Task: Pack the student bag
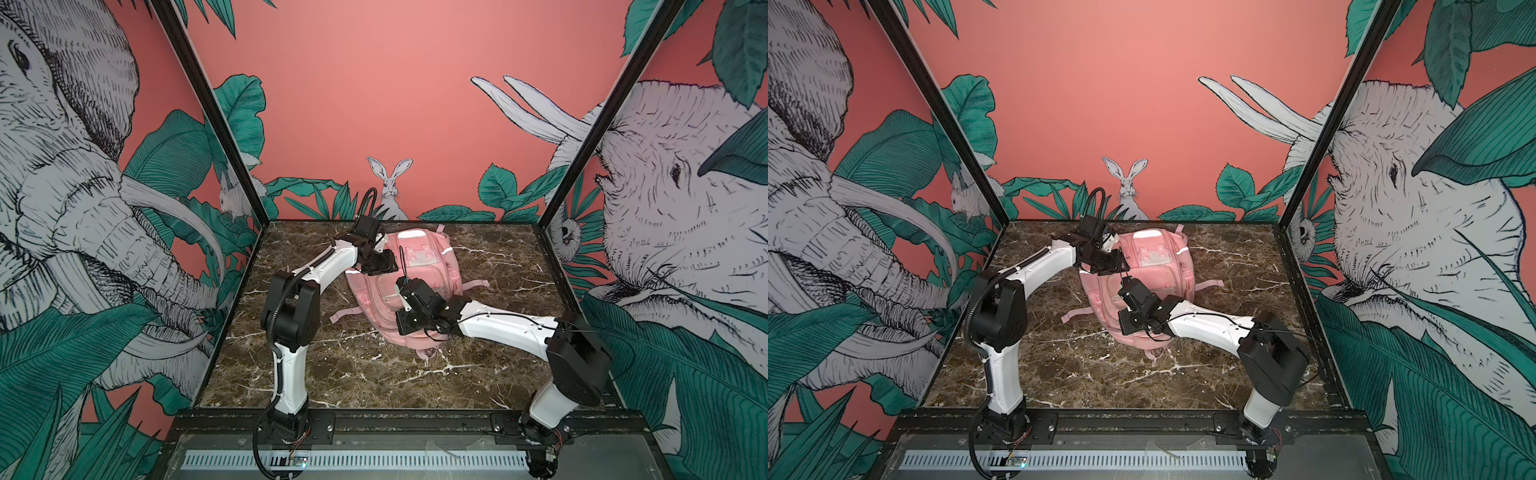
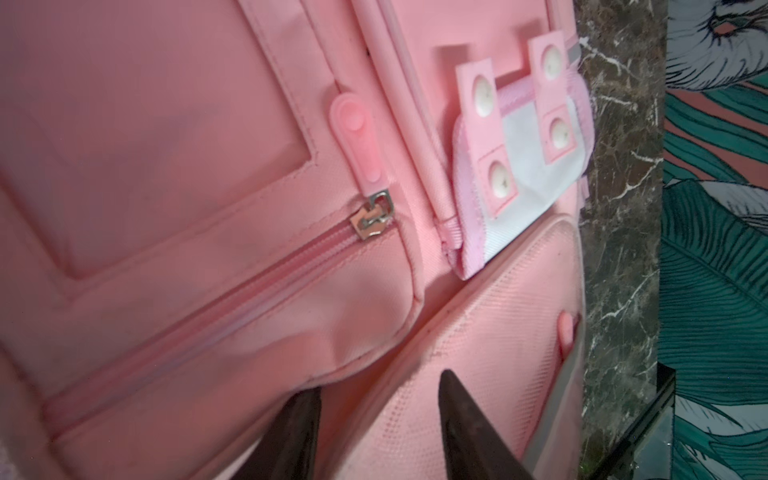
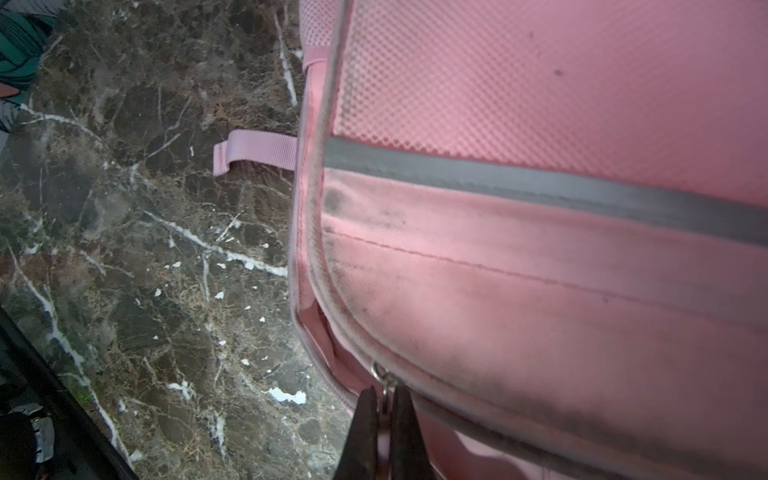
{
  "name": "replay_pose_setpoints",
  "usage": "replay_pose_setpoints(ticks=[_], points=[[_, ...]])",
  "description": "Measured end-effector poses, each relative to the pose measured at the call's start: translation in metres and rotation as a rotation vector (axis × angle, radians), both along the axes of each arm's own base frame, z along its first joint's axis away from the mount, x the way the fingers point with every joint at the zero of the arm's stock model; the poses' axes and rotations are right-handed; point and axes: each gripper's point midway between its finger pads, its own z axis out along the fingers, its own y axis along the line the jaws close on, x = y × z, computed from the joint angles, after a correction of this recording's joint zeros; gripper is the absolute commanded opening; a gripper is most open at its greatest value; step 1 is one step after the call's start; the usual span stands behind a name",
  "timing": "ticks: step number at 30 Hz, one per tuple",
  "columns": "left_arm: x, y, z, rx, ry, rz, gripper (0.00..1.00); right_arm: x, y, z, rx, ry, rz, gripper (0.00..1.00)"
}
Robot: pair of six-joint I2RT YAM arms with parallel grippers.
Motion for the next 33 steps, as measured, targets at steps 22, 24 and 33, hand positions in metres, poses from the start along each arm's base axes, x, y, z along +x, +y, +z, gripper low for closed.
replay_pose_setpoints(ticks=[22,24,33], points=[[-0.117,0.006,-0.009,-0.126,0.101,0.046,0.33,-0.001,-0.006,-0.004,-0.042,0.007,0.044,0.00],[-0.116,0.005,-0.010,-0.134,0.108,0.057,0.16,-0.002,-0.008,-0.005,-0.051,0.009,0.042,0.00],[-0.116,0.008,-0.015,-0.136,0.127,0.064,0.00,0.002,-0.056,-0.016,-0.098,-0.005,-0.027,0.00]])
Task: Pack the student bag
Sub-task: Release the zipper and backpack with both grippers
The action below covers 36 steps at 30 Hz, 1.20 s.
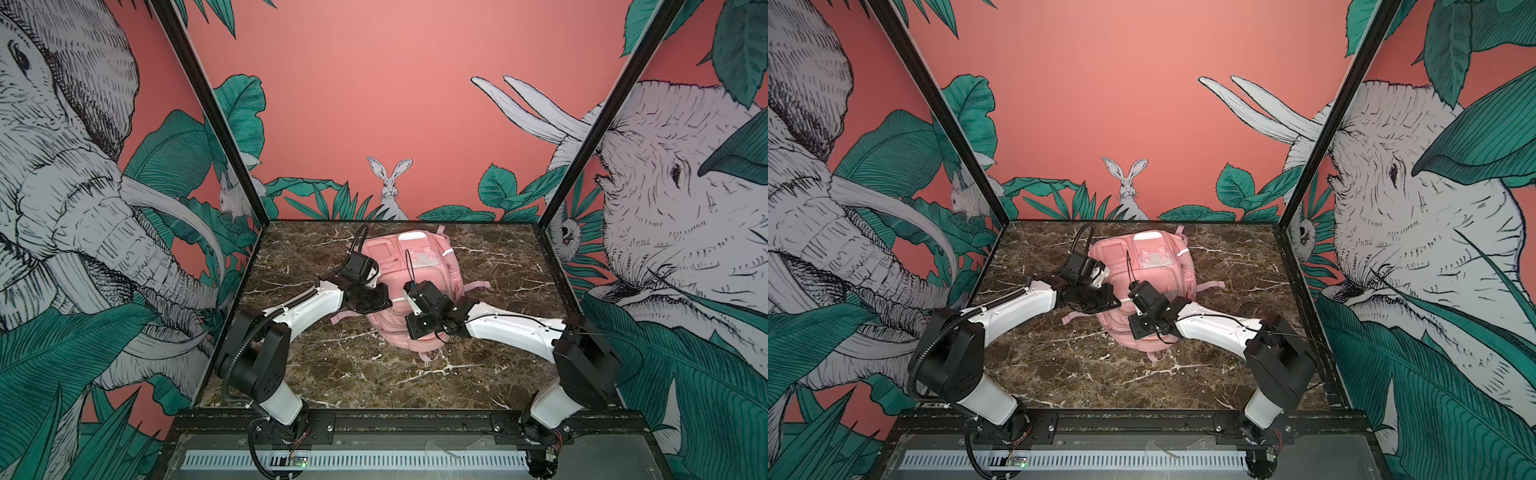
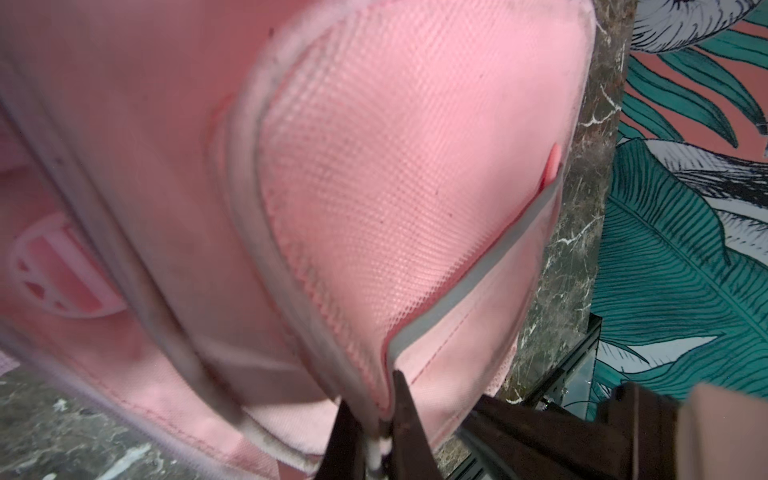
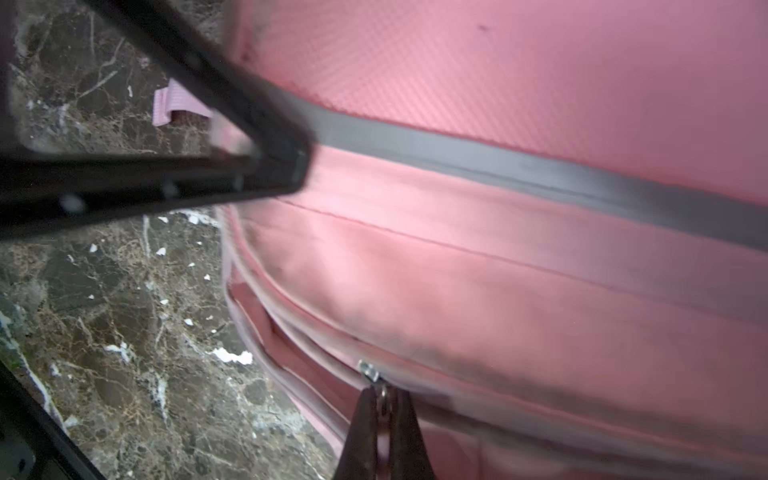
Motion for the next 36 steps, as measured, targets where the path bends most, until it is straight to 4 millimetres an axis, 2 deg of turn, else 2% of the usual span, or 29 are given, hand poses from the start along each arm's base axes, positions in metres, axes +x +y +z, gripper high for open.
replay_pose_setpoints(ticks=[4,8,11,16,22,26,32,33,36], points=[[0.002,0.008,-0.001,0.005,-0.002,-0.013,0.00,0.012,-0.040,0.001,-0.024,-0.011,-0.076,0.00],[0.004,0.022,-0.002,0.026,-0.008,-0.022,0.00,0.024,-0.079,-0.008,-0.068,0.006,-0.153,0.00],[0.002,0.025,-0.003,0.034,-0.016,-0.046,0.00,0.036,-0.095,-0.009,-0.068,0.009,-0.191,0.00],[0.001,0.025,-0.003,0.039,-0.040,-0.092,0.00,0.057,-0.107,-0.014,-0.057,0.021,-0.232,0.00],[-0.001,0.027,-0.007,0.060,-0.061,-0.145,0.00,0.086,-0.108,-0.024,-0.055,0.034,-0.244,0.00],[-0.002,0.028,-0.013,0.078,-0.060,-0.173,0.00,0.096,-0.104,-0.028,-0.042,0.041,-0.232,0.00],[0.006,0.029,-0.022,0.101,-0.041,-0.176,0.00,0.105,-0.101,-0.021,-0.023,0.014,-0.226,0.00],[0.007,0.028,-0.023,0.103,-0.034,-0.176,0.00,0.105,-0.102,-0.021,-0.023,0.014,-0.229,0.03],[0.018,0.024,-0.026,0.116,-0.018,-0.178,0.00,0.109,-0.111,-0.022,-0.027,0.003,-0.250,0.36]])
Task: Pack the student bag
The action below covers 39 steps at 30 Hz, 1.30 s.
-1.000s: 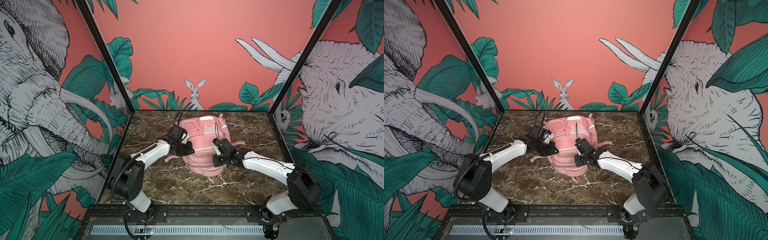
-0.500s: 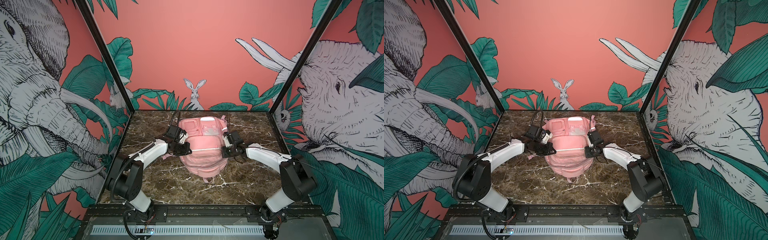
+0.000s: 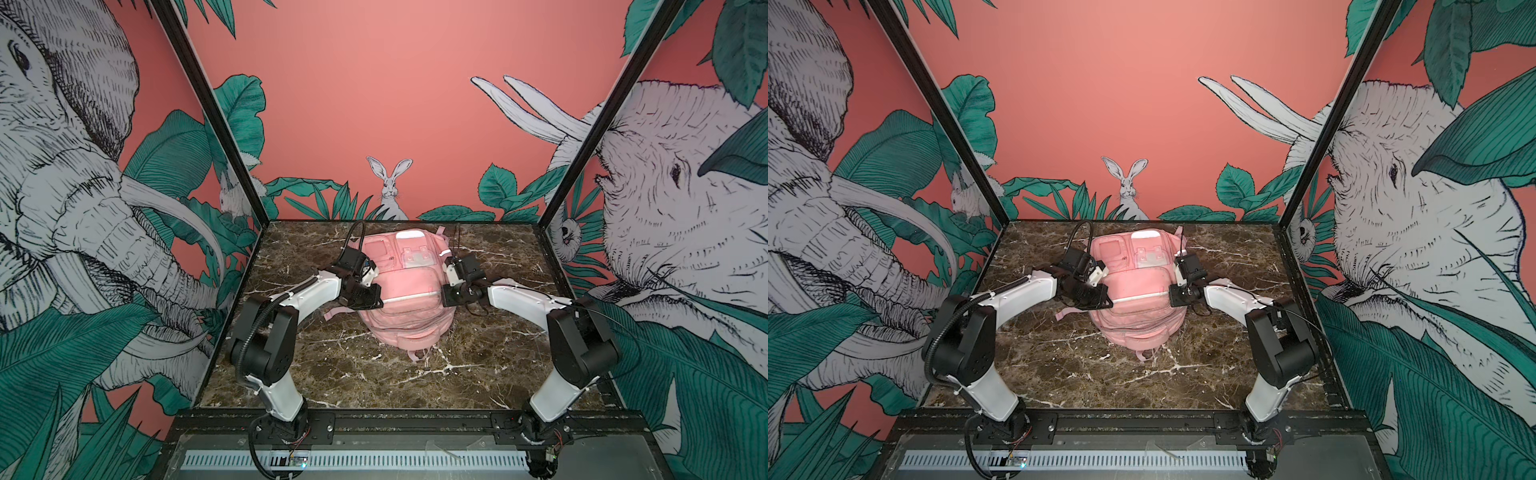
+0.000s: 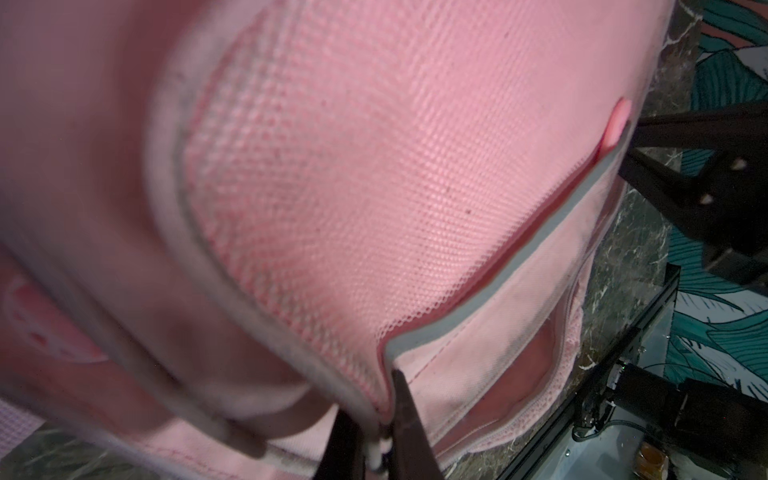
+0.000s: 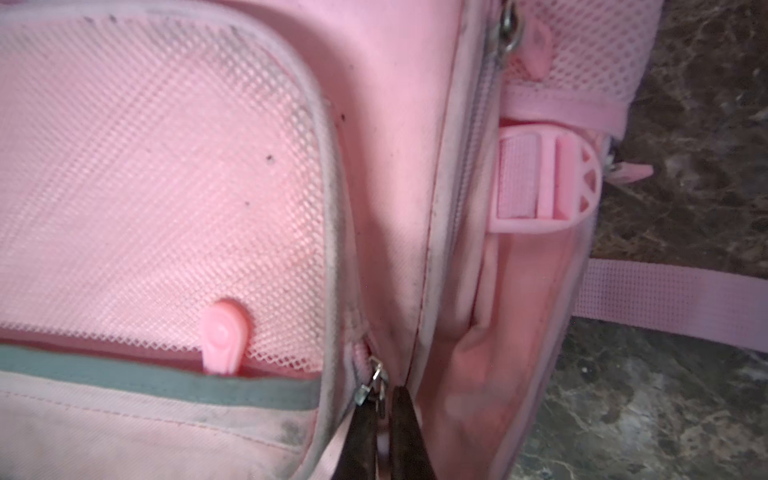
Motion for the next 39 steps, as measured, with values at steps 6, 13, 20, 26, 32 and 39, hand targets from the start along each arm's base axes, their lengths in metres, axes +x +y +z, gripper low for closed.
replay_pose_setpoints(ticks=[6,13,20,26,32,39], points=[[0.024,0.002,0.003,0.056,-0.037,0.009,0.46,-0.006,-0.049,0.009,-0.039,-0.037,-0.109,0.71],[-0.001,0.032,0.022,0.101,-0.133,0.072,0.83,-0.008,-0.100,0.047,-0.065,-0.163,-0.244,0.82],[0.013,0.101,0.063,0.254,-0.419,0.322,0.99,-0.013,-0.178,0.057,-0.179,-0.303,-0.457,0.87],[0.005,0.164,0.060,0.471,-0.609,0.499,0.99,-0.022,-0.198,0.031,-0.301,-0.399,-0.462,0.87],[0.017,0.192,0.065,0.641,-0.829,0.508,0.99,-0.009,-0.205,0.023,-0.364,-0.501,-0.451,0.88],[0.019,0.227,0.039,0.706,-0.880,0.500,0.99,0.013,-0.205,0.021,-0.369,-0.599,-0.429,0.88]])
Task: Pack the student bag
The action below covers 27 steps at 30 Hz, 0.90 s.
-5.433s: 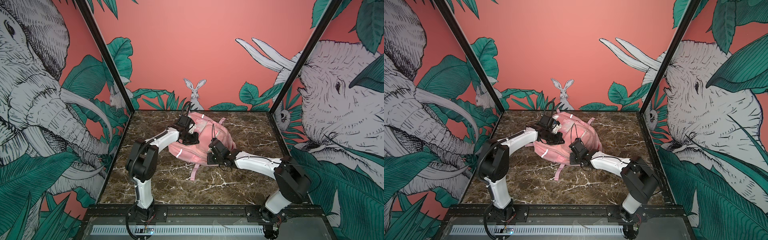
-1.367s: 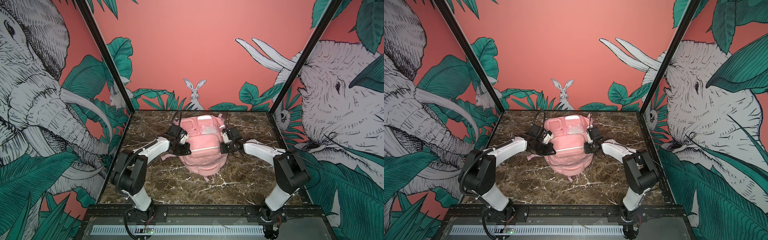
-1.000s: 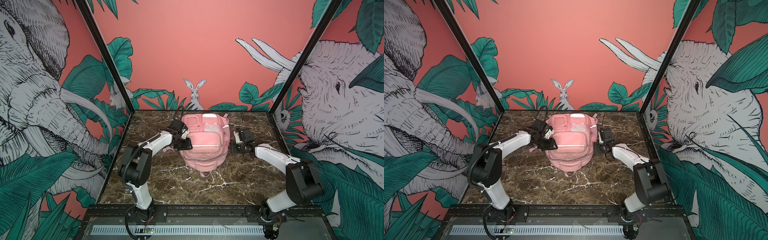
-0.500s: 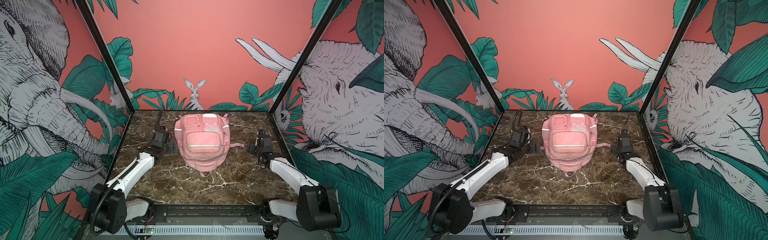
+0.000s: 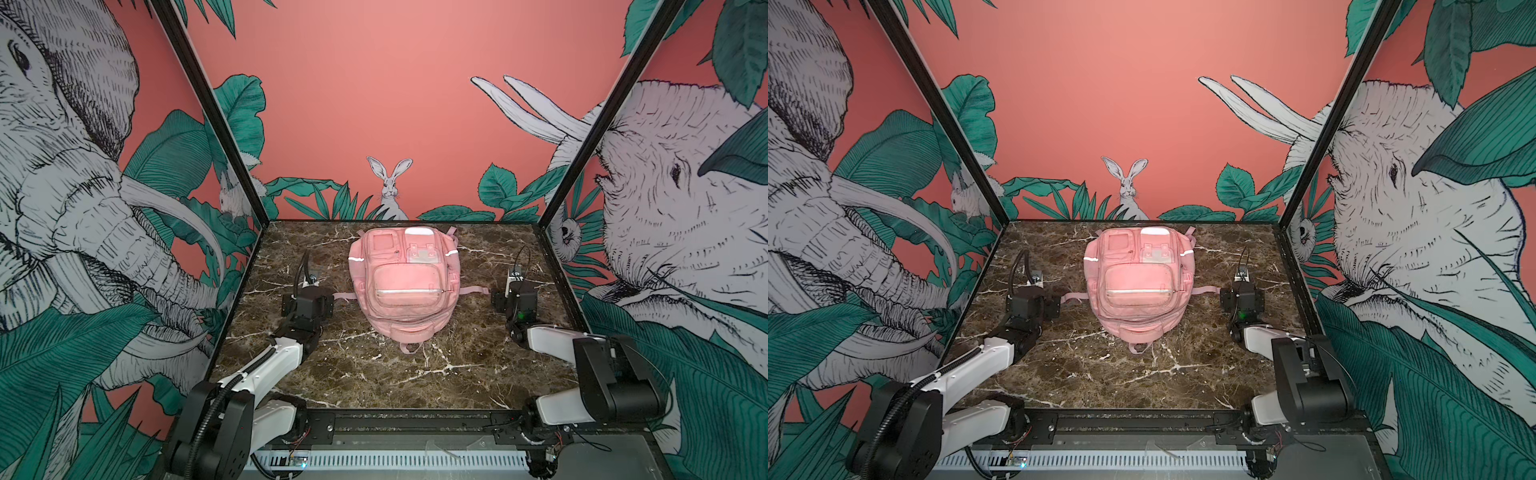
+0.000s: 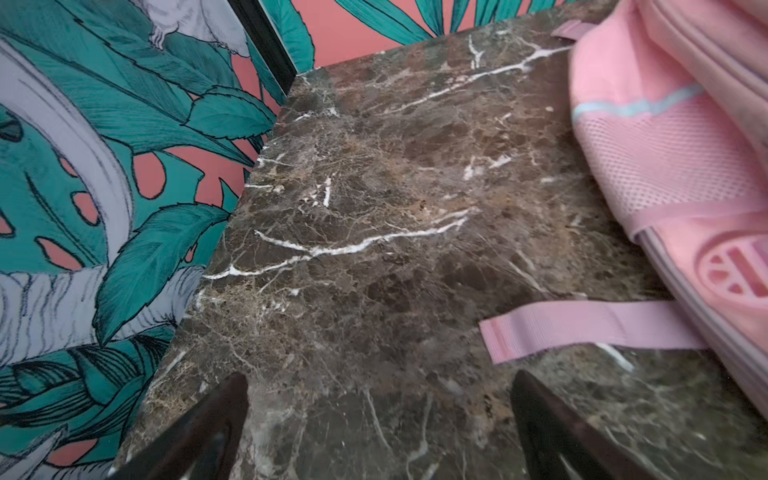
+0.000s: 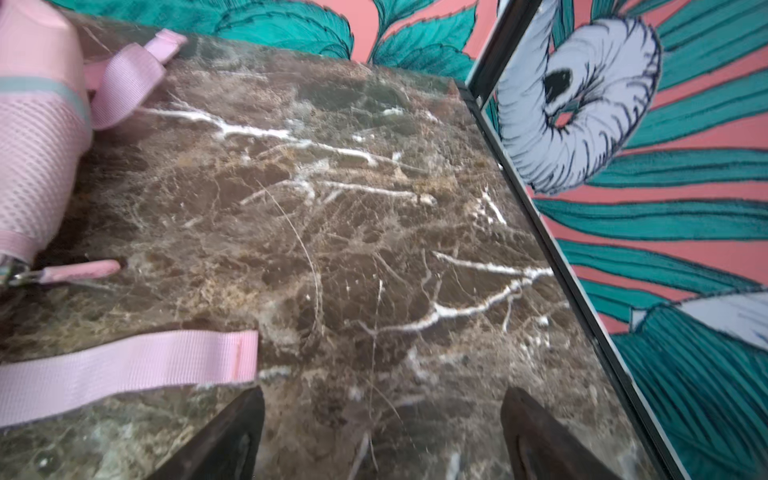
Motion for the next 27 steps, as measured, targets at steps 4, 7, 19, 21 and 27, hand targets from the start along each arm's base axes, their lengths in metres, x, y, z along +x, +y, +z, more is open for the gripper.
replay_pose_setpoints(ticks=[4,7,19,21,27], points=[[0.019,0.019,-0.007,-0.049,-0.070,0.002,0.99,0.001,-0.006,-0.011,0.010,-0.040,-0.002,0.89],[0.031,0.021,-0.031,-0.078,-0.045,-0.035,0.99,-0.003,-0.006,-0.020,0.018,-0.022,0.009,0.90],[0.057,-0.008,-0.046,-0.133,-0.074,-0.211,0.99,0.007,0.000,-0.009,0.042,-0.064,0.056,0.98],[0.057,-0.009,-0.045,-0.134,-0.080,-0.218,0.99,0.007,0.000,-0.009,0.044,-0.064,0.059,0.98],[0.057,-0.012,-0.045,-0.139,-0.079,-0.232,0.99,0.007,0.001,-0.009,0.045,-0.064,0.062,0.98]])
